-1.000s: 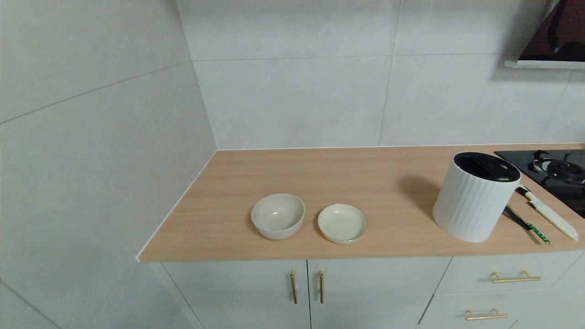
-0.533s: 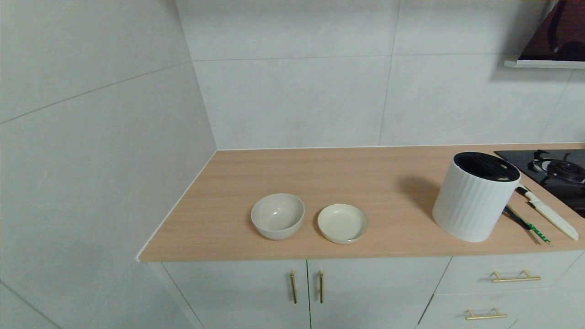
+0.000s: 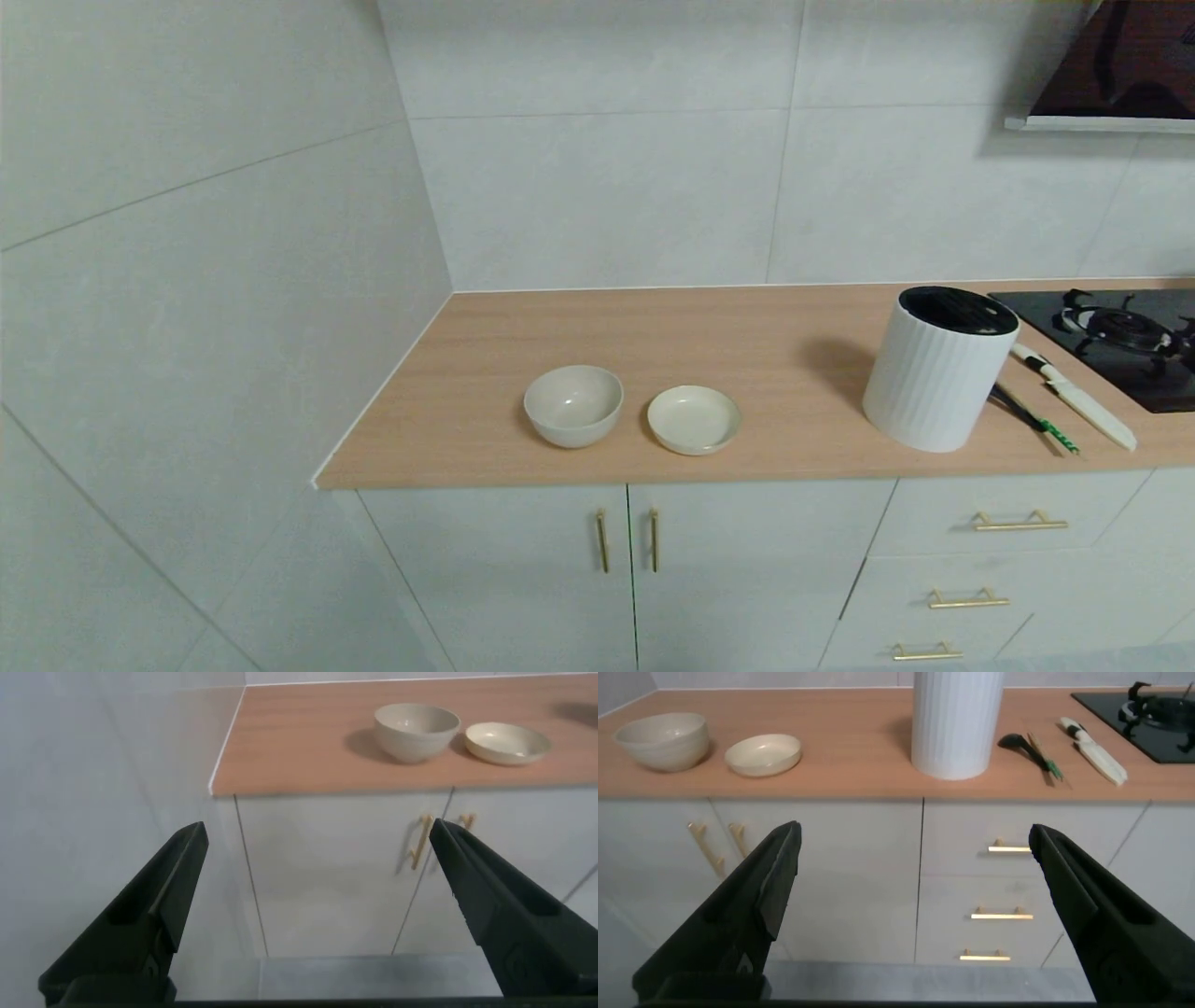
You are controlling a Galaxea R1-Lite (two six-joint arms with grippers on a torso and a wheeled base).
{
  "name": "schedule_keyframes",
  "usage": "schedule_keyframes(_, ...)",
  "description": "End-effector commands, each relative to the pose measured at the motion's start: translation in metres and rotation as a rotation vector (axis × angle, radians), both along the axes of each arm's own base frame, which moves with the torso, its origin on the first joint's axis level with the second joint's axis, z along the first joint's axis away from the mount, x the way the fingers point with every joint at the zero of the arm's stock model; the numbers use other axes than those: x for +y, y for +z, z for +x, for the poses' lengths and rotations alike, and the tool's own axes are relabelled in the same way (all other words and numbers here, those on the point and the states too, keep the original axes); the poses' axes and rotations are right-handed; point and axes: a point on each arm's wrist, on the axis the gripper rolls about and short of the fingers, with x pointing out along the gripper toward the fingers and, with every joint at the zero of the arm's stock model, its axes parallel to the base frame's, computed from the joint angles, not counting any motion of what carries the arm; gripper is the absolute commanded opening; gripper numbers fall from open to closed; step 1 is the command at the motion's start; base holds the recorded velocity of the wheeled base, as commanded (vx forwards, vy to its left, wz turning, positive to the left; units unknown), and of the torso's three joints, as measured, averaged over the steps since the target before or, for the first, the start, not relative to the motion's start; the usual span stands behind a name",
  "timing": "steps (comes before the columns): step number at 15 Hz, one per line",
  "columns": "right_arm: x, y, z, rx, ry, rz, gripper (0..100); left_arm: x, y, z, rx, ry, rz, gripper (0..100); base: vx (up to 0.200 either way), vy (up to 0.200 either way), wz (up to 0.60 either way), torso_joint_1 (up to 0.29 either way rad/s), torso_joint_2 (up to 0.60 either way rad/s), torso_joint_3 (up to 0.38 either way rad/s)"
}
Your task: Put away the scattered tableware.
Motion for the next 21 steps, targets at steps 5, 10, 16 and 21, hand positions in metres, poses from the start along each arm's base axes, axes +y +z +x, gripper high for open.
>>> schedule_keyframes(5,0.0,0.0005,0.0,-0.001,0.0,0.0,100,0.0,0.0,0.0001,0.001,0.0,0.001,100,-0.04,0.0,0.0,0.0,0.0,0.001)
schedule_keyframes(10,0.0,0.0001,0.0001,0.0,0.002,0.0,100,0.0,0.0,0.0001,0.001,0.0,0.001,100,0.0,0.0,0.0,-0.02,0.05,0.029)
schedule_keyframes(16,0.0,-0.0001,0.0001,0.002,0.0,0.0,100,0.0,0.0002,0.0001,0.0,0.0,0.001,100,0.0,0.0,0.0,-0.186,0.41,0.221)
schedule_keyframes(21,0.0,0.0001,0.0001,0.0,0.0,0.0,100,0.0,0.0,0.0001,0.001,0.0,0.001,100,0.0,0.0,0.0,-0.249,0.55,0.298)
